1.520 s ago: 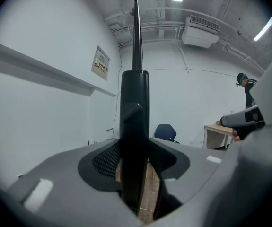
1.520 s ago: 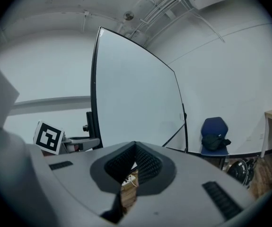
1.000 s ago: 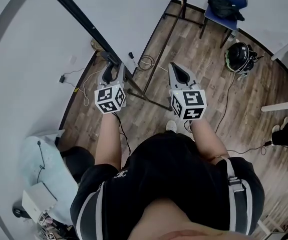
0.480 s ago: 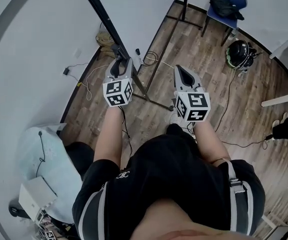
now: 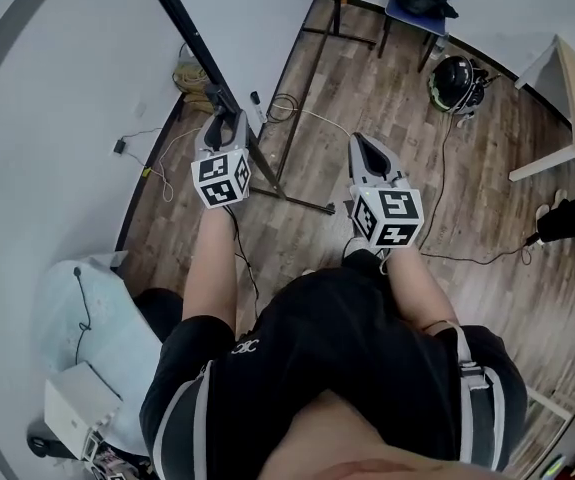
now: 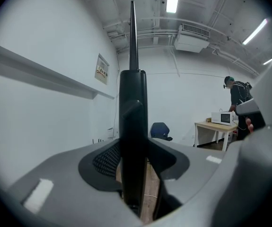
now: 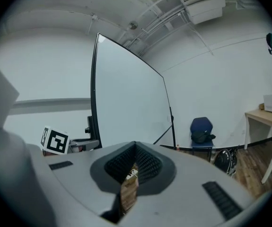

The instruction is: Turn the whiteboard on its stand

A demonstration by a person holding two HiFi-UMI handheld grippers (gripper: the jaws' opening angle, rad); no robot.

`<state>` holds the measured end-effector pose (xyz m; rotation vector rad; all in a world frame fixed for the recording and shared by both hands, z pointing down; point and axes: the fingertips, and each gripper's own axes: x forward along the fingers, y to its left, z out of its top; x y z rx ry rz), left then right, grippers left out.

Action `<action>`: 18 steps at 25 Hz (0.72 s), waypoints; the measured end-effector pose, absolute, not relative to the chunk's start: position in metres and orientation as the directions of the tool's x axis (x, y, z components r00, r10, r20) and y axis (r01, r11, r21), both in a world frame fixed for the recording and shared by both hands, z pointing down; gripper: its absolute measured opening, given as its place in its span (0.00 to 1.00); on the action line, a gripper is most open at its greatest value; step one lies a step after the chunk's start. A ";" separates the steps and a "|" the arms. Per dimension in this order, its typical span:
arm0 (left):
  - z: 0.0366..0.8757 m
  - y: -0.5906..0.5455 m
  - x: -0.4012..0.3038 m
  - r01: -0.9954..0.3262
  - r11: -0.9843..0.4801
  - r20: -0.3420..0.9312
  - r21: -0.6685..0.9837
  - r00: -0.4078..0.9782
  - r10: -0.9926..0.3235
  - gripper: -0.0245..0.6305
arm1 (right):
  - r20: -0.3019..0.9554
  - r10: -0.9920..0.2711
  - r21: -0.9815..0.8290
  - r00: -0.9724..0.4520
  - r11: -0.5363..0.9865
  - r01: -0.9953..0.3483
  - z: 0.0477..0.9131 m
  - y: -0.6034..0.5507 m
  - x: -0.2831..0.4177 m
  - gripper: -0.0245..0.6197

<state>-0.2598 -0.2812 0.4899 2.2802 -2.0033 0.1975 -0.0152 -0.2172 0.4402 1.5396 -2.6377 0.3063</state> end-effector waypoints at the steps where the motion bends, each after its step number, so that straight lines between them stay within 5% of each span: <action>1: 0.490 -0.276 -0.260 -0.992 -0.125 0.163 -0.011 0.121 -0.979 0.32 | 0.156 -0.855 -0.134 -0.495 0.478 -0.868 0.437 -0.216 -0.012 0.03; 18: 0.494 -0.203 -0.285 -1.000 0.005 0.182 -0.029 -0.010 -0.983 0.32 | 0.110 -0.775 -0.144 -0.623 0.608 -0.781 0.428 -0.208 -0.011 0.03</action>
